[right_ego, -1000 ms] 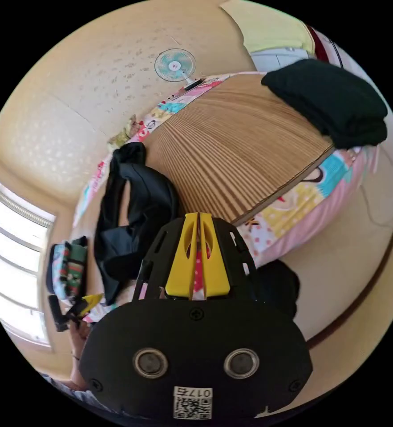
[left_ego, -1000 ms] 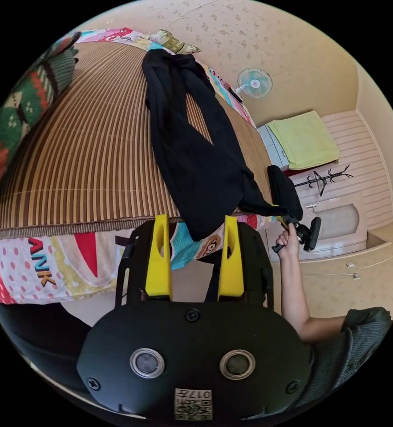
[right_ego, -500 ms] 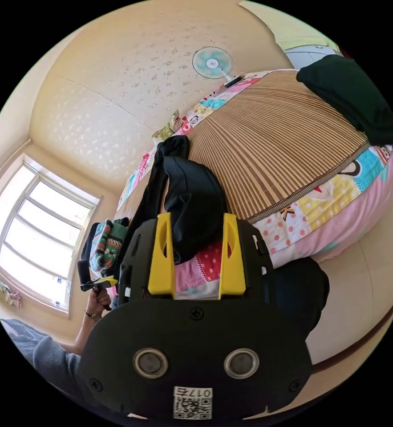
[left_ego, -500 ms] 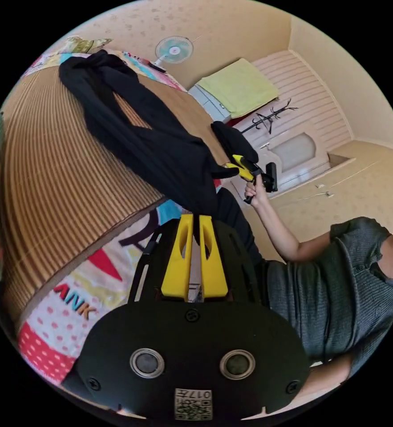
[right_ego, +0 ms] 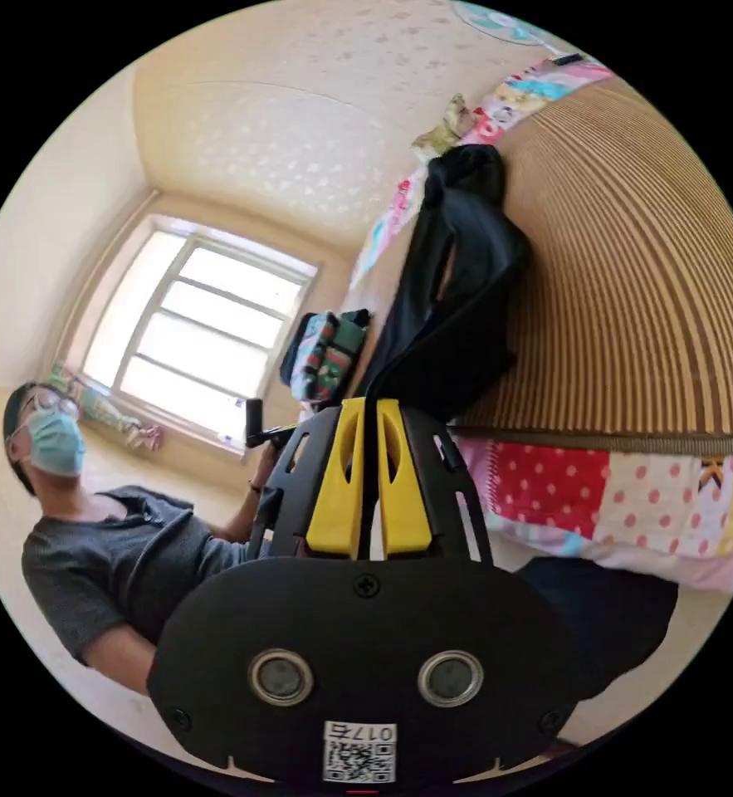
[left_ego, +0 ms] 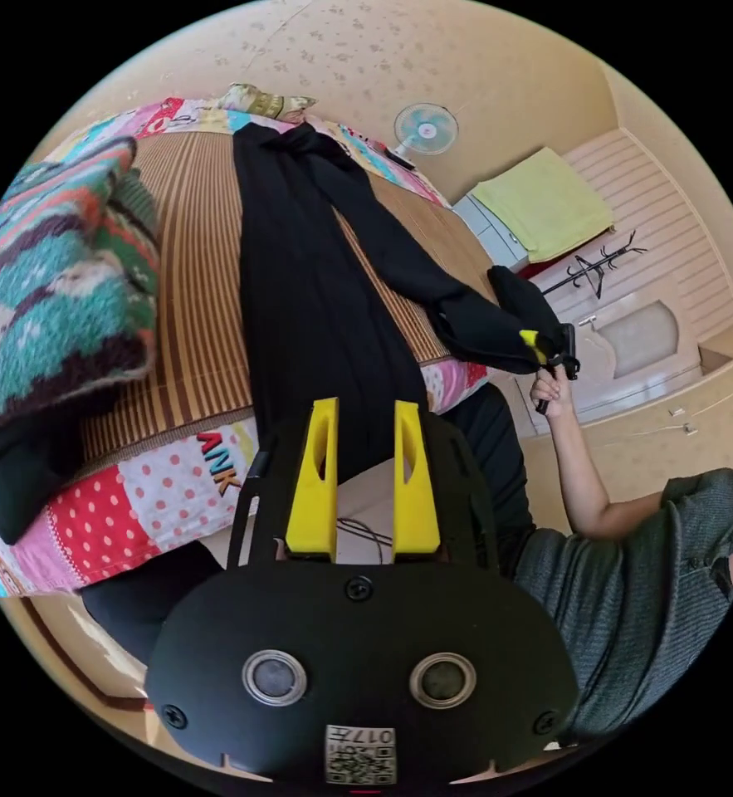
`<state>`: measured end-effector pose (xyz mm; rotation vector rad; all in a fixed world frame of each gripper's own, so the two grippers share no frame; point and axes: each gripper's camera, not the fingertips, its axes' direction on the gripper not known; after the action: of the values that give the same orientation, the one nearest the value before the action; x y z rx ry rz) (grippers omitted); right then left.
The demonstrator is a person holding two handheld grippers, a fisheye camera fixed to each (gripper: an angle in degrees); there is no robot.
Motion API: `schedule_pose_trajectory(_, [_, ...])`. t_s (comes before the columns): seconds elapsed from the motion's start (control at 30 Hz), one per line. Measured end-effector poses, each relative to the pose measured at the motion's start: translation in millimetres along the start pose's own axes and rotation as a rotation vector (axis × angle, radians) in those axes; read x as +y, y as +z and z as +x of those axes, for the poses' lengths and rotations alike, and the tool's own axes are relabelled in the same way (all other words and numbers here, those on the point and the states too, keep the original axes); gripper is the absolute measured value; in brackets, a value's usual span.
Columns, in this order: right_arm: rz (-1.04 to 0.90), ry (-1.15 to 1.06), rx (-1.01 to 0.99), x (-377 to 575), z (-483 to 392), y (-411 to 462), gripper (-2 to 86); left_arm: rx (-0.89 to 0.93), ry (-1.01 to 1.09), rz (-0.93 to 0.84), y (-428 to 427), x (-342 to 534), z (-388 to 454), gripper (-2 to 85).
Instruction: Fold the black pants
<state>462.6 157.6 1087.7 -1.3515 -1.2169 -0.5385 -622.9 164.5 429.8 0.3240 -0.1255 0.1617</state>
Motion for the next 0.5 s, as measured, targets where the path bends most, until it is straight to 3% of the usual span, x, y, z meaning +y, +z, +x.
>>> schedule_pose_trajectory(0.03, [0.017,-0.117,-0.056,5,-19,-12,3.0,-0.007,0.03,-0.024,11,-10,12,11.5])
schedule_pose_trajectory(0.1, [0.021,-0.155,0.027,13,-29,-29,2.9,-0.024,0.057,-0.057,31,-24,28,13.3])
schedule_pose_trajectory(0.17, [0.012,-0.018,0.213,21,-17,-46,2.8,-0.07,0.063,-0.108,64,-41,40,13.5])
schedule_pose_trajectory(0.2, [-0.022,0.166,0.399,28,0,-54,2.8,-0.087,0.063,-0.131,74,-45,41,13.4])
schedule_pose_trajectory(0.23, [-0.131,0.321,0.597,35,16,-54,2.7,-0.126,0.052,-0.198,98,-50,41,12.4])
schedule_pose_trajectory(0.3, [-0.289,0.368,0.742,44,25,-42,2.7,-0.237,0.025,-0.216,112,-49,43,9.0])
schedule_pose_trajectory(0.37, [-0.338,0.29,0.655,49,19,-32,2.8,-0.314,0.069,-0.209,107,-40,56,3.2])
schedule_pose_trajectory(0.5, [-0.242,0.023,0.208,59,-12,-44,2.8,-0.201,0.124,-0.255,96,-21,67,0.0])
